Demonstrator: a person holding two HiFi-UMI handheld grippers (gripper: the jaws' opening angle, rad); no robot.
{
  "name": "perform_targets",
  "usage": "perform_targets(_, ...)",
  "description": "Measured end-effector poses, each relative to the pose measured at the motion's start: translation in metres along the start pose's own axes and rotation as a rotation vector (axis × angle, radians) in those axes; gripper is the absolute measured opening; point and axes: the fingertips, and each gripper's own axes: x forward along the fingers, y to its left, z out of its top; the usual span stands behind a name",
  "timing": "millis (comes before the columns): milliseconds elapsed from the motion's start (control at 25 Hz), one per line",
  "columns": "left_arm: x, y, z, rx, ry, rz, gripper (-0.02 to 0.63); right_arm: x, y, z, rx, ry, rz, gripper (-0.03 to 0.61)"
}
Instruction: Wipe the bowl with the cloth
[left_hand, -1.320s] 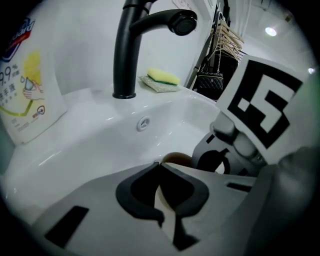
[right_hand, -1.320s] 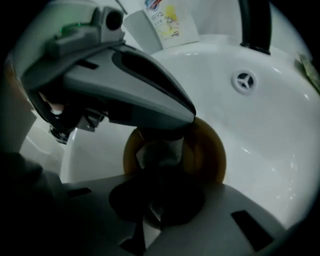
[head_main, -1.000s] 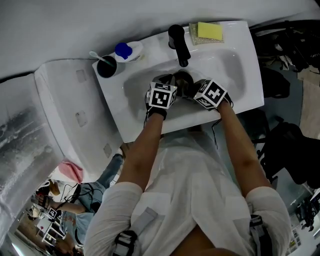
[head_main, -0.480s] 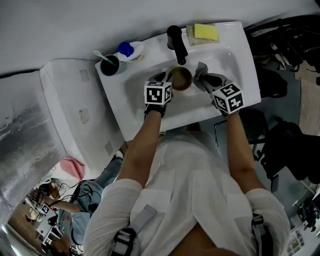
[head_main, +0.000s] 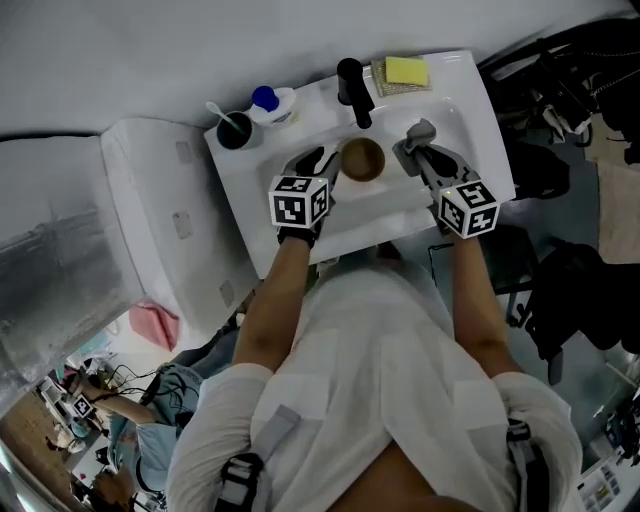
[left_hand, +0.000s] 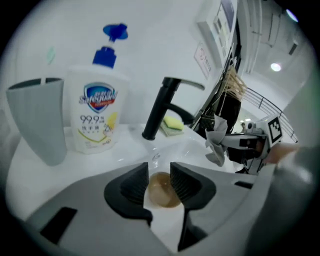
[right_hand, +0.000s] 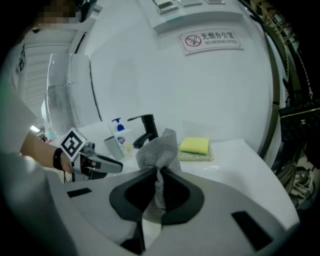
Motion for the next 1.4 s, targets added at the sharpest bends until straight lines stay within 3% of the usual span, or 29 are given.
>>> perform_targets(240, -0.063, -0.017, 0.051, 0.055, -0.213, -0.074, 0.120, -0.046, 0.011, 0.043, -0.018, -0.177, -0.052, 0.041)
perform_targets(480, -0.132, -0.035, 0.104, 0.192, -0.424, -0.088, 0.060, -0.090, 0.026, 0.082, -0.063, -0.312, -0.102, 0.041)
perform_targets(640, -0.168, -0.046, 0.124, 0.248, -0.523, -0.098, 0.046, -0.112, 0.037, 0.099, -0.095, -0.362, -0.130, 0.041)
perform_targets(840, -0.195, -0.053, 0.131, 0.286, -0.584, -0.113, 0.041, -0.132, 0.052, 0.106, -0.100, -0.413, -0.164, 0.041)
perform_targets(1120, -0.210, -0.058, 0.130, 0.317, -0.587, -0.175, 0.037, -0.146, 0.071, 0.108, -0.104, -0.450, -0.197, 0.041)
perform_targets(1280, -0.186, -0.066, 0.110, 0.379, -0.489, -0.216, 0.038, -0.147, 0.075, 0.101, -0.099, -0.439, -0.202, 0.041)
perform_targets(1400, -0.152, -0.075, 0.089, 0.445, -0.364, -0.251, 0.038, -0.146, 0.071, 0.095, -0.089, -0.429, -0.203, 0.041)
